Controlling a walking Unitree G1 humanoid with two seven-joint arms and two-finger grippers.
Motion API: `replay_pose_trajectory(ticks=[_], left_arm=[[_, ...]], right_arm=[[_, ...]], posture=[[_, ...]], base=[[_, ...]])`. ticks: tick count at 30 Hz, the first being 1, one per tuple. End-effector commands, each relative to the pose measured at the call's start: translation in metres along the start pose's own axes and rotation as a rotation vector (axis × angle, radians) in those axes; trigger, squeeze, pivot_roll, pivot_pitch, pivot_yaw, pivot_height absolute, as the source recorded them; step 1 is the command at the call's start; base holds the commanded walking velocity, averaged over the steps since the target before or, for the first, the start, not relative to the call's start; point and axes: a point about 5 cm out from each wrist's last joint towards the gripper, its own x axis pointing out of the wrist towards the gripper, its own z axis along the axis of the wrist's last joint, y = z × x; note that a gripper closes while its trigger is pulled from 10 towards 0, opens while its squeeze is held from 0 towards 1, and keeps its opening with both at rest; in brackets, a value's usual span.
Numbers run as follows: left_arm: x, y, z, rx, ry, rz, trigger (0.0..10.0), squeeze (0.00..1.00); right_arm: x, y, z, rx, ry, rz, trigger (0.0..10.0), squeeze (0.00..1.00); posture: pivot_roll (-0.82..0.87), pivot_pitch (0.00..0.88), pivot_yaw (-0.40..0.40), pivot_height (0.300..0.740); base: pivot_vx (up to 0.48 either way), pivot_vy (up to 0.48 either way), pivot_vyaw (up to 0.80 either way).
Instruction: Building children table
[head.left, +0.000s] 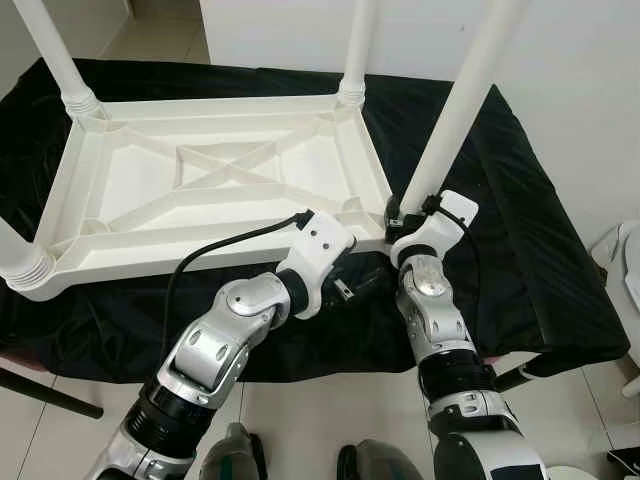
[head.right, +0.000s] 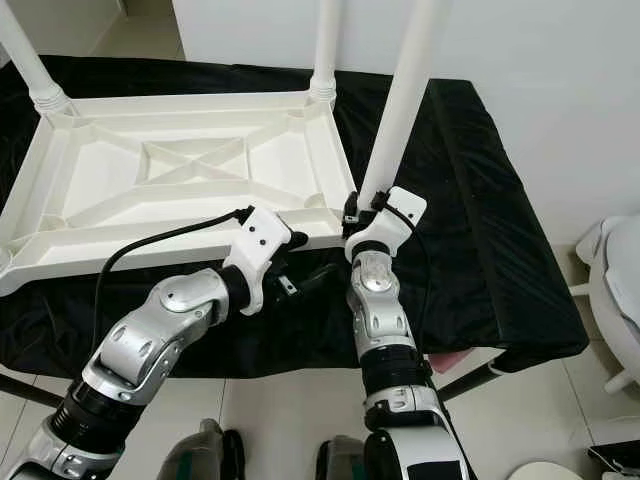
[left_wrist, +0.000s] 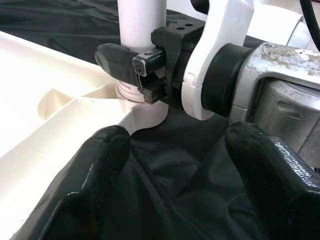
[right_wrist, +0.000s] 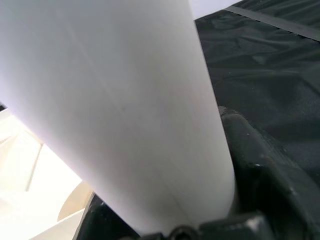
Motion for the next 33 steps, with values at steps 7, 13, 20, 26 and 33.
replay_pose_trajectory(ticks=[7,13,20,26,33], left_arm=[[0.0,-0.003,0.0,0.005,0.004,-0.037,10.0,0.0],[0.001,-0.002,0.001,0.009,0.001,-0.035,10.0,0.0],[0.001,-0.001,0.001,0.012,-0.001,-0.033,10.0,0.0],[0.001,0.0,0.002,0.017,-0.002,-0.034,10.0,0.0],[0.0,0.002,0.003,0.022,-0.001,-0.033,10.0,0.0]], right_arm=[[-0.003,-0.014,0.003,-0.012,-0.009,-0.02,10.0,1.0],[0.0,-0.026,0.014,0.022,-0.062,0.073,10.0,1.0],[0.011,-0.045,0.011,-0.075,-0.014,0.382,10.0,0.0],[0.012,-0.053,0.004,-0.17,0.041,0.639,10.0,0.0],[0.02,-0.054,0.007,-0.195,0.052,0.772,10.0,0.0]], posture=[[-0.13,0.011,-0.029,0.74],[-0.13,0.007,-0.031,0.74],[-0.13,0.0,-0.028,0.74],[-0.12,0.0,-0.02,0.74],[-0.11,0.0,-0.011,0.74]], base=[[0.0,0.0,0.0],[0.0,0.0,0.0],[0.0,0.0,0.0],[0.0,0.0,0.0],[0.0,0.0,0.0]])
